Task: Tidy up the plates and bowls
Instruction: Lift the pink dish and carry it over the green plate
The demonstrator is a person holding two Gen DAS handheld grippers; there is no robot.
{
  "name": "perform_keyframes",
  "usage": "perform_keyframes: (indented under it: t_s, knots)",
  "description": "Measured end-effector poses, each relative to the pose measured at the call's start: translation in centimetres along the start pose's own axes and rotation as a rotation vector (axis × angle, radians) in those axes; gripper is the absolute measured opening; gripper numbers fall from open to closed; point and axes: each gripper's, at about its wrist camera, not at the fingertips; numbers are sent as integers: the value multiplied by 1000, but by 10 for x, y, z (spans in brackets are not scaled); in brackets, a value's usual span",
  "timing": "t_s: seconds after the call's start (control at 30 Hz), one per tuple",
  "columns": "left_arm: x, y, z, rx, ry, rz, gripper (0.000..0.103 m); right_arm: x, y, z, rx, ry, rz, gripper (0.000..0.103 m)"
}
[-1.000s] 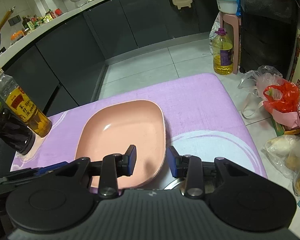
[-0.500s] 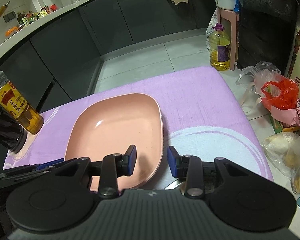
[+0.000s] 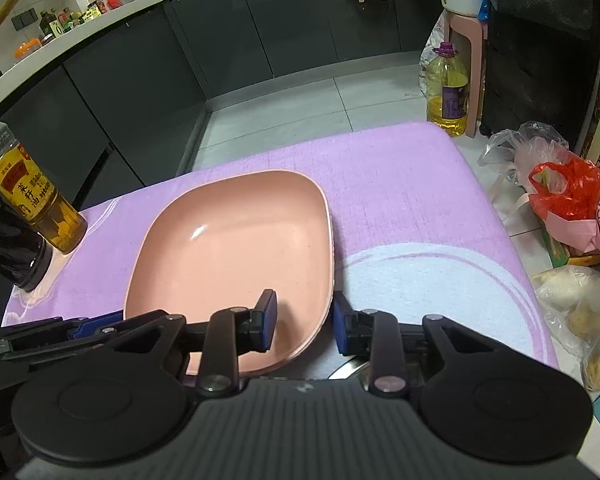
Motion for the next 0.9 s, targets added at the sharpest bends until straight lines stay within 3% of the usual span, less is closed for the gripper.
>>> perform_keyframes:
  t_s: [0.5, 0.9]
  knots:
    - [2, 0, 30, 26, 21, -29, 21, -9, -2, 19, 32, 34, 1, 28]
    - [-1, -3, 118, 159, 63, -60, 21, -45, -6, 72, 96, 108, 50, 28]
Point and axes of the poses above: each gripper's, at about its wrist camera, not at the fingertips, and z roughly against the way its jaws point, x to its right, y to its top, and after that the axes turned 8 degrees about x, right-handed
